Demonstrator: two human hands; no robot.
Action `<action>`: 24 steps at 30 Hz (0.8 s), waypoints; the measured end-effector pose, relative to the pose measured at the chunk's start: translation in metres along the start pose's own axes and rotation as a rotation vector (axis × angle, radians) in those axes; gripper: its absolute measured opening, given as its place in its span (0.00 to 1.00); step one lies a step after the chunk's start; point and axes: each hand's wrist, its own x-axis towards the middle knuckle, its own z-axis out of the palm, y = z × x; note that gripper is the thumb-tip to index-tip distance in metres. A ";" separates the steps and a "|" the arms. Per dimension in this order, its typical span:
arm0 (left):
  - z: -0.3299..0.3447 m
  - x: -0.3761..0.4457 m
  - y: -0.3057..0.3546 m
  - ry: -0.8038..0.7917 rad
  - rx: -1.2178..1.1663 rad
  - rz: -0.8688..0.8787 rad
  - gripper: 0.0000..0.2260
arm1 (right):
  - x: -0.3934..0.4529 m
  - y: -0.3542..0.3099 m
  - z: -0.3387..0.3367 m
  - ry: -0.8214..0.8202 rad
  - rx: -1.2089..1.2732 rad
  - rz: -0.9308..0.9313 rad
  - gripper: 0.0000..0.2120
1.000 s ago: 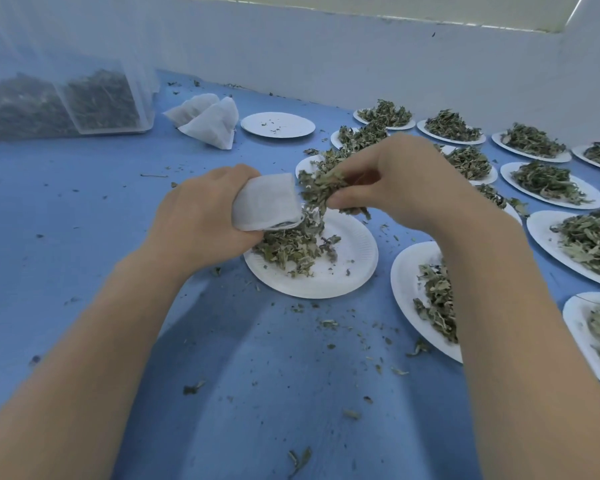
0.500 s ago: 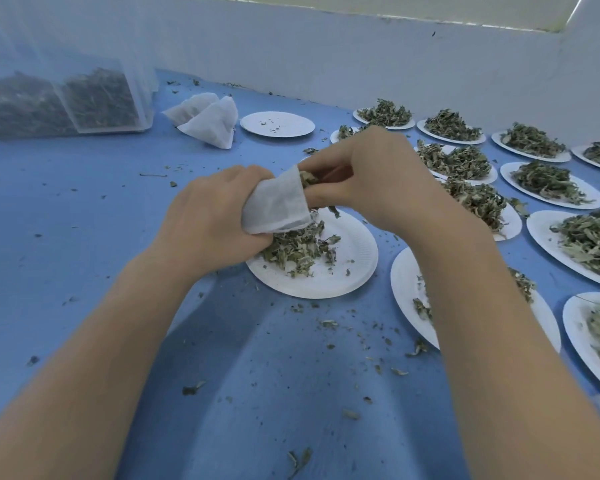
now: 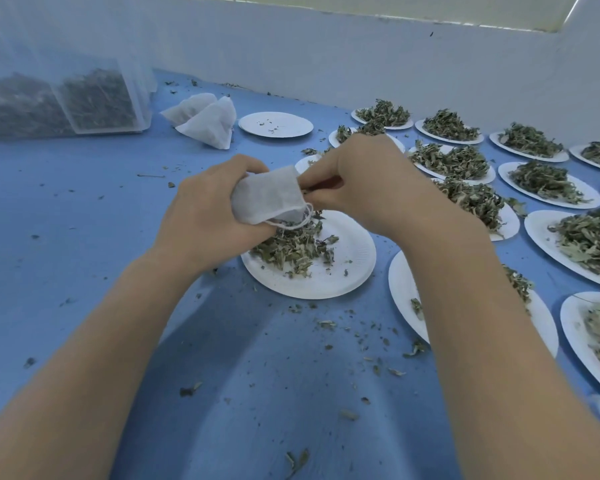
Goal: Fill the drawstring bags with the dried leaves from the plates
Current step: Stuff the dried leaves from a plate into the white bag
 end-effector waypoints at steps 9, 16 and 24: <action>0.001 -0.001 0.009 -0.016 -0.001 0.022 0.17 | -0.005 0.000 0.001 -0.125 0.393 -0.075 0.14; 0.002 -0.002 0.014 0.007 -0.067 0.012 0.19 | 0.007 -0.012 0.018 0.128 0.136 -0.050 0.07; 0.000 -0.002 0.012 -0.018 -0.050 0.063 0.19 | -0.005 0.000 0.002 -0.213 0.398 -0.130 0.12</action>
